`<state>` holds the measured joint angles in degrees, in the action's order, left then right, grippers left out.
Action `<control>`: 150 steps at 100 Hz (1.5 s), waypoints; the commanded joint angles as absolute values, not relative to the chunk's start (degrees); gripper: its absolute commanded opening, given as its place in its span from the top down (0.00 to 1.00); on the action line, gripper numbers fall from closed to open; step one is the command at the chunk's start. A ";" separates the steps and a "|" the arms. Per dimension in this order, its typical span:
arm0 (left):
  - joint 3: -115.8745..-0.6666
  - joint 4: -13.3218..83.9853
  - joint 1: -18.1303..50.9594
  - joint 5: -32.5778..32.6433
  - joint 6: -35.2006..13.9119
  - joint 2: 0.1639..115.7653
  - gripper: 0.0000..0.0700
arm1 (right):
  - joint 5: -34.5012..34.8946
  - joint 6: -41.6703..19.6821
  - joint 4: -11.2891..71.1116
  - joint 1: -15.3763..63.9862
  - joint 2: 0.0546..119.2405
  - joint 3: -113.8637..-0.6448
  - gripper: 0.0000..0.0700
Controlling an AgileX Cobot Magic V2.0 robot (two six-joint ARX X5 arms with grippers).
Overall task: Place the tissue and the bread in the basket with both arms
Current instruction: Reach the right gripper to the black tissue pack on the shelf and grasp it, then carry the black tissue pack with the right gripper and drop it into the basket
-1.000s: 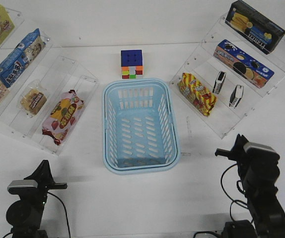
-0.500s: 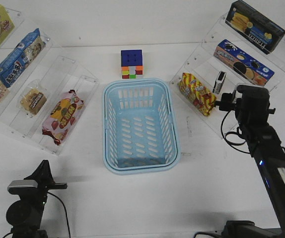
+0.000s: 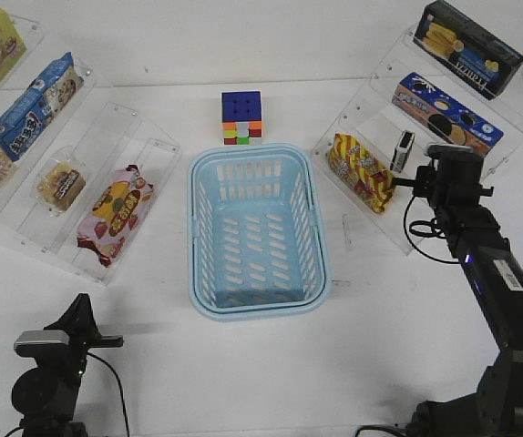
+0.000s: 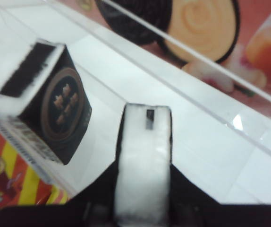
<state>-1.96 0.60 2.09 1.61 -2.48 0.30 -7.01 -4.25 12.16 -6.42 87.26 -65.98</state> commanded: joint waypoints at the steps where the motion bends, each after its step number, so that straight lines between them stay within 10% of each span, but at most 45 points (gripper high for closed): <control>1: -0.80 -0.08 2.00 1.69 -2.00 0.19 1.00 | -6.35 -3.01 11.77 -6.26 83.31 -67.51 1.00; 37: -0.80 -0.05 2.00 1.69 -2.00 0.19 1.00 | 20.78 -8.58 15.70 1.23 64.45 -67.51 1.00; 62: -0.80 -0.08 2.00 1.67 -2.00 0.19 1.00 | 20.62 -3.97 17.28 21.39 69.67 -67.48 0.99; 77: -0.80 -0.05 2.00 1.69 -2.00 0.19 1.00 | 20.53 -4.29 17.41 26.89 75.29 -67.48 0.47; 87: -0.80 -0.08 2.00 1.65 -2.81 0.19 1.00 | 20.45 -4.29 17.02 28.53 76.71 -67.51 0.44; 102: -0.80 -0.08 2.00 1.63 -6.35 0.19 1.00 | 17.19 -4.25 15.92 27.66 73.28 -68.03 0.49; 114: -0.82 -0.10 2.00 1.48 -13.26 0.19 1.00 | 11.29 -3.99 17.15 24.51 67.42 -68.05 1.00; 133: -1.21 -0.14 2.00 1.48 -27.99 0.19 1.00 | 3.81 -1.85 16.78 20.23 55.46 -62.50 1.00; 150: -5.82 0.60 2.00 -1.08 -31.24 0.67 1.00 | 1.91 -1.26 2.33 17.54 38.79 -42.59 1.00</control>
